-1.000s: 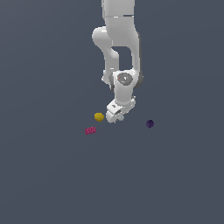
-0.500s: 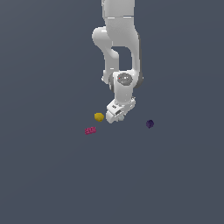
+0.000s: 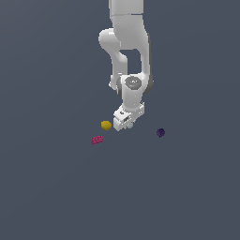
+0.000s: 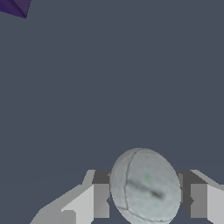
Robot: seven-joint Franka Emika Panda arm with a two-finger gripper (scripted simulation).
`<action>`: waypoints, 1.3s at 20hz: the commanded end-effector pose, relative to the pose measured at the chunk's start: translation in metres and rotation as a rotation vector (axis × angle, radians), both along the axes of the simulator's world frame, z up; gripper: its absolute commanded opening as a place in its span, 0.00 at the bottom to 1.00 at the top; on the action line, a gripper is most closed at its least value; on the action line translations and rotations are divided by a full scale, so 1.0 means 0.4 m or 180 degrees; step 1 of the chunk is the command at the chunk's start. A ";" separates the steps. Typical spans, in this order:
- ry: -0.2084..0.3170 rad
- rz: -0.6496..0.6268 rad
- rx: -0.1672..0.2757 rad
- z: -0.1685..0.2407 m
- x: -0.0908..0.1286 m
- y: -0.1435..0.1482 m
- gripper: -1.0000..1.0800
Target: Pick up a designated object from a clutter of objects.
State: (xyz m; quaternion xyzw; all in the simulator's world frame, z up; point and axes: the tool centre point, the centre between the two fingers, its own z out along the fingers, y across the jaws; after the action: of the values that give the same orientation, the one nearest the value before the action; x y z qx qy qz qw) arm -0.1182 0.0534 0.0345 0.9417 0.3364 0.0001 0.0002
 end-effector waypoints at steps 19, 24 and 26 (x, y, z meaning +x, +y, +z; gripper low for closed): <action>-0.0001 0.0004 0.0009 0.303 -0.029 -0.074 0.00; -0.0001 0.0004 0.0011 0.405 -0.038 -0.099 0.00; -0.0001 0.0005 0.0013 0.446 -0.042 -0.109 0.00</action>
State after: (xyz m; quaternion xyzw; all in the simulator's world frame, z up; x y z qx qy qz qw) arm -0.1333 0.0128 0.2003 0.9415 0.3370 0.0009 -0.0013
